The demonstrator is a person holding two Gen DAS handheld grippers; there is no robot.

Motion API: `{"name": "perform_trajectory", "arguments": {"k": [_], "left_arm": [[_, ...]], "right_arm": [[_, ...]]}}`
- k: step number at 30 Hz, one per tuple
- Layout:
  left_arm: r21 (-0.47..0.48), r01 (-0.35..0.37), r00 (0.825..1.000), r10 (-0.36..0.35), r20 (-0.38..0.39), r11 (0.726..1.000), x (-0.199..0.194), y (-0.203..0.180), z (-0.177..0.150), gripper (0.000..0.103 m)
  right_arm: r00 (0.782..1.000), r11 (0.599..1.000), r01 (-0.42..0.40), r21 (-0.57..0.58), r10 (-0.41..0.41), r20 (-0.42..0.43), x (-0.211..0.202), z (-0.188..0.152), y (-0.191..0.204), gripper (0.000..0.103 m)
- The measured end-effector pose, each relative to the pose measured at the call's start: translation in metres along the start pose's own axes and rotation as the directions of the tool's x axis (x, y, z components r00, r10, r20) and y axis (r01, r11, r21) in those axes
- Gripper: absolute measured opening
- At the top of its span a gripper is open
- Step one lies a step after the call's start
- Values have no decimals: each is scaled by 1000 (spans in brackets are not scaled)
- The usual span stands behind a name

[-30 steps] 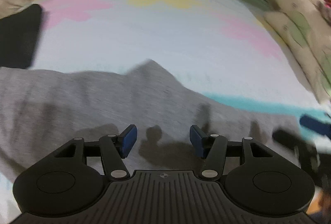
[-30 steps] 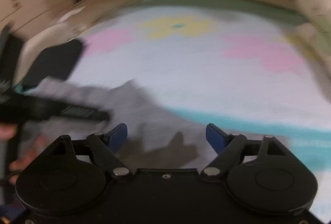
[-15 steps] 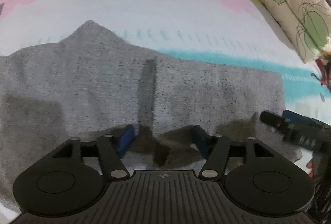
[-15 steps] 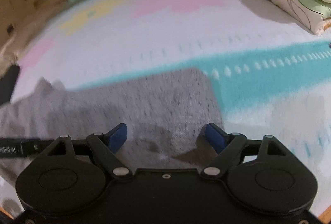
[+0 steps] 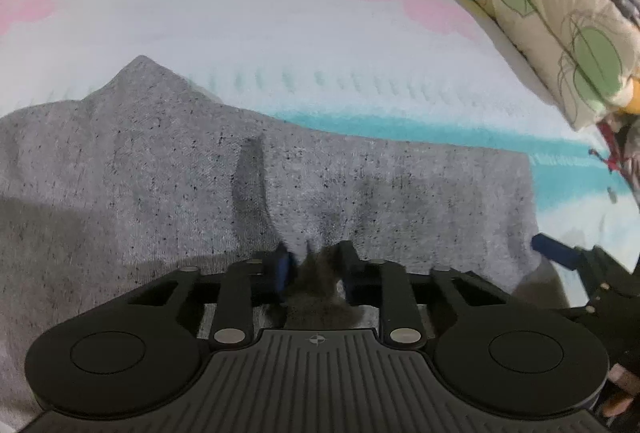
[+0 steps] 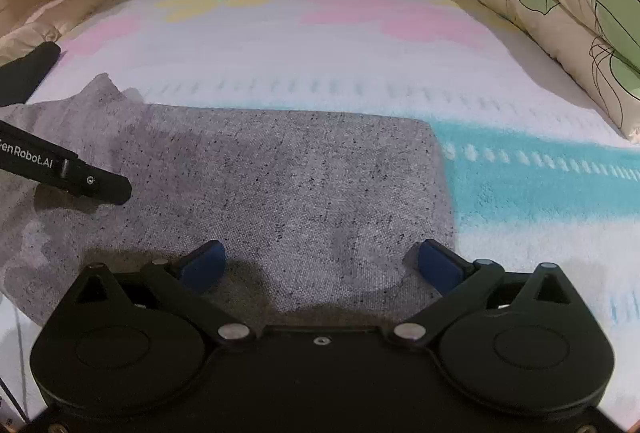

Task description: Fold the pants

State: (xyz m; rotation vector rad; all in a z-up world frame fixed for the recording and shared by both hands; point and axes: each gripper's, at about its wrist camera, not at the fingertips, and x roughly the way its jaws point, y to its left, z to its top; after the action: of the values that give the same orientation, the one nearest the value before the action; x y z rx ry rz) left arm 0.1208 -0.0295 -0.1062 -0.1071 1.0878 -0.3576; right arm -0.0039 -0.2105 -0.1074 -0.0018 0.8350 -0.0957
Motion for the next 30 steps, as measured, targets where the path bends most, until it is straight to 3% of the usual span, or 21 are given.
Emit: {"name": "perform_trajectory", "arguments": {"k": [2,7,11,14,20,22,24,26,28,30], "left_arm": [[9,-15,1000,15,20,1000,-10,-1,-3,12],[-16,14,998,-13,69,1000,-41,10,-11,10],[-89,12,1000,-12,-2,996,-25,28,-14,11],[-162,40,999,-44,-19,986,-9,41,-15,11],[-99,-4,1000,3,-17,995,-15,31,-8,23],[-53,-69,997,70,14,996,-24,26,-7,30],[-23,-140,987,142,72,990,-34,21,-8,30],[1,-190,974,188,128,982,-43,19,-7,34],[28,-201,968,194,158,979,-44,15,-6,43],[53,-218,965,207,164,974,-38,6,-1,45]], "right_arm": [[1000,1000,3,0,-3,3,0,-1,1,103],[999,1000,10,17,-10,-37,-6,4,9,103],[995,997,-71,29,73,-65,-14,3,14,103],[996,998,-54,-24,53,-70,-8,-1,25,103],[992,997,-81,-5,80,-101,-9,5,22,102],[986,995,-100,1,100,-134,-10,12,18,98],[983,993,-116,21,118,-142,-13,21,10,85],[985,993,-112,45,117,-127,-16,29,4,85],[991,995,-74,71,81,-110,-15,34,-1,84],[994,996,-32,87,41,-103,-11,38,-4,67]]}}
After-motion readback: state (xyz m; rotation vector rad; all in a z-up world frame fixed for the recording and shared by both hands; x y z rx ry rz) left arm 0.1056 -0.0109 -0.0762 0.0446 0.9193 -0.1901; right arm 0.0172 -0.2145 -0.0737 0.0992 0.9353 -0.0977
